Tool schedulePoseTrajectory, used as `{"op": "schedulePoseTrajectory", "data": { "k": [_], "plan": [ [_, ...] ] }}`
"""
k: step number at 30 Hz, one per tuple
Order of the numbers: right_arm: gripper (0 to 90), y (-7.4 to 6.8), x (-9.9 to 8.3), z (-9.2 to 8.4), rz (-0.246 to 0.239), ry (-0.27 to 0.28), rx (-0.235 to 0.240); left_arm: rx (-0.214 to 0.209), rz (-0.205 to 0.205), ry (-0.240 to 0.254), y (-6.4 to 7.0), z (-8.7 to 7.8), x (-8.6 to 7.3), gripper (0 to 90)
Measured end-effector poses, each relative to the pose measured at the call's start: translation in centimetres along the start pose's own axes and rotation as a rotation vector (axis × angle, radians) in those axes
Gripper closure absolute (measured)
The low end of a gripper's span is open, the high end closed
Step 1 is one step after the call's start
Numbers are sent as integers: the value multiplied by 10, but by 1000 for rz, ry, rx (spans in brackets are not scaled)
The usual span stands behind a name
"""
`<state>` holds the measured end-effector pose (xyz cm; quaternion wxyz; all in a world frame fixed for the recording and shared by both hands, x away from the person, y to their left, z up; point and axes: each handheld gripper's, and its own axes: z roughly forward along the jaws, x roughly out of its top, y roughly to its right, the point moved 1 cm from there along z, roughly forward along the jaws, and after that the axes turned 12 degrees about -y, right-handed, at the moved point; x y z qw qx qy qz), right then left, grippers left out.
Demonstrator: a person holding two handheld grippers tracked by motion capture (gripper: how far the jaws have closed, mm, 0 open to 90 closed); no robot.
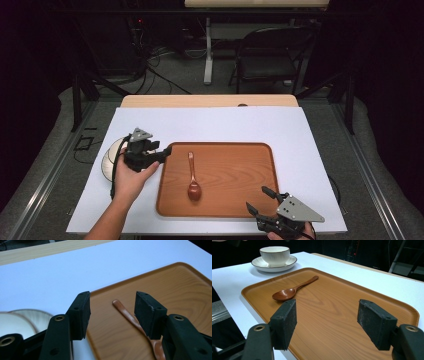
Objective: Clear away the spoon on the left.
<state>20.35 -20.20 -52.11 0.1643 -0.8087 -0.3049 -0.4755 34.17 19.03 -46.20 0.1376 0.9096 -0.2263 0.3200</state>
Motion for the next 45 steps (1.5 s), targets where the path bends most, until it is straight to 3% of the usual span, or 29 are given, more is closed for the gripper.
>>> {"op": "schedulePoseTrajectory", "data": {
  "k": [1, 2, 4, 6, 9, 10, 11, 15, 26, 33, 45],
  "plan": [
    [315, 0, 0, 0, 0, 0, -1, 9, -2, 13, -4, -5, -11, 464],
    [315, 0, 0, 0, 1, 0, -1, 9, -2, 13, -4, -5, -11, 464],
    [315, 0, 0, 1, -1, -1, 0, 27, -20, 46, -10, -14, -32, 464],
    [315, -1, 0, 2, 0, -6, 1, 37, -24, 47, -11, -16, -38, 464],
    [315, -1, 0, 2, -6, -10, 1, 92, -41, 41, -17, -21, -60, 468],
    [315, -1, 0, 2, -6, -10, 1, 92, -41, 41, -17, -21, -60, 469],
    [315, -1, 0, 2, -6, -11, 2, 90, -63, 45, -19, -22, -71, 473],
    [315, -2, -1, 3, 0, -18, 9, 91, -65, 42, -21, -23, -87, 472],
    [320, -4, -1, 5, -15, -25, 21, 116, -45, 70, -19, -15, -102, 466],
    [342, -7, -2, 9, -39, -41, 40, 117, -49, 34, -19, -1, -109, 466],
    [313, -4, -4, 12, -36, -57, 37, 110, -47, 16, -17, 5, -111, 466]
  ]
}}
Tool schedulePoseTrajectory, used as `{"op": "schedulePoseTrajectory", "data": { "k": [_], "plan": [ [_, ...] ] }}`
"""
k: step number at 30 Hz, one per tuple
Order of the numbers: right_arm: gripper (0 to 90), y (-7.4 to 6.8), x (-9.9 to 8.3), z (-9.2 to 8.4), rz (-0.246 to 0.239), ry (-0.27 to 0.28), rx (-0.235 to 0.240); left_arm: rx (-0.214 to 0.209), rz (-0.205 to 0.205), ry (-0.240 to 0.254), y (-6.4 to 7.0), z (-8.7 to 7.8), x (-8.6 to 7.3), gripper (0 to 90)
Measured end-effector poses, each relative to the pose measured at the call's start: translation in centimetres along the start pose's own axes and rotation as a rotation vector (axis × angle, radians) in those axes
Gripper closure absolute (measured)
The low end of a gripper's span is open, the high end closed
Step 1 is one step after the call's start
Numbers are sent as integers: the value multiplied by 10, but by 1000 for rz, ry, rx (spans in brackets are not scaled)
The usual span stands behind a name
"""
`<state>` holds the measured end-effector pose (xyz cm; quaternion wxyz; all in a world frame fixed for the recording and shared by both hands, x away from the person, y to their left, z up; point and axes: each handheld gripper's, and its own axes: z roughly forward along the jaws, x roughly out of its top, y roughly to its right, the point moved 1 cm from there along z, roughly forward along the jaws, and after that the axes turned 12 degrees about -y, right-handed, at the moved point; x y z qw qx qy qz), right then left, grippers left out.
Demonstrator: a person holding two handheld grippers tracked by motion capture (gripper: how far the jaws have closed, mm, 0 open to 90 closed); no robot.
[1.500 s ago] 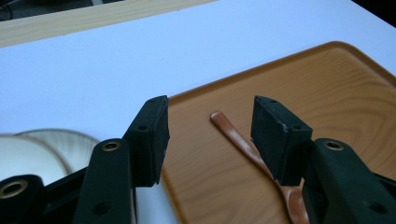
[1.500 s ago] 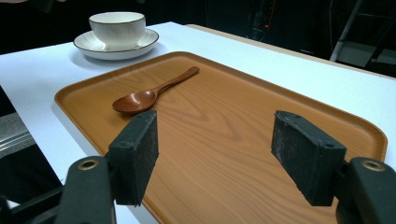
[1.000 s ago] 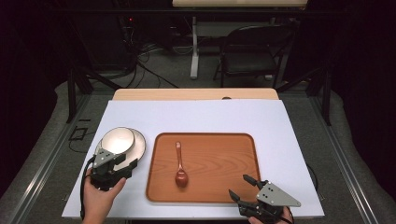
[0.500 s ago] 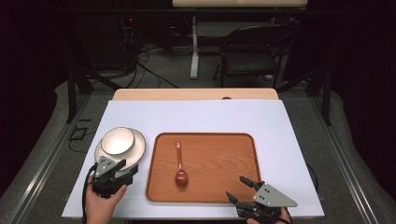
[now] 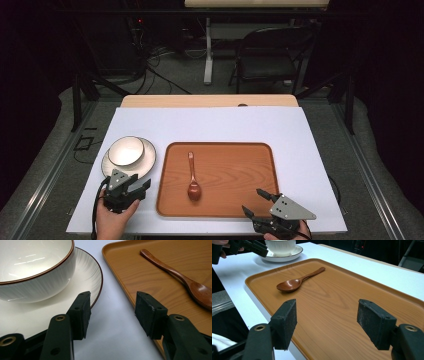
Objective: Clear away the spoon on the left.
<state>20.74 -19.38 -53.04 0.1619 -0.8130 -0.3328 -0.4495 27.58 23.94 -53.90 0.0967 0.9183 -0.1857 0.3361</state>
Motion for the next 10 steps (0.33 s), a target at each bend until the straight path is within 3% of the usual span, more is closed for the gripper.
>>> {"op": "schedulePoseTrajectory", "data": {
  "k": [10],
  "plan": [
    [352, -2, 0, 3, -49, -25, -6, -12, 1, 13, 2, 0, 2, 464]
  ]
}}
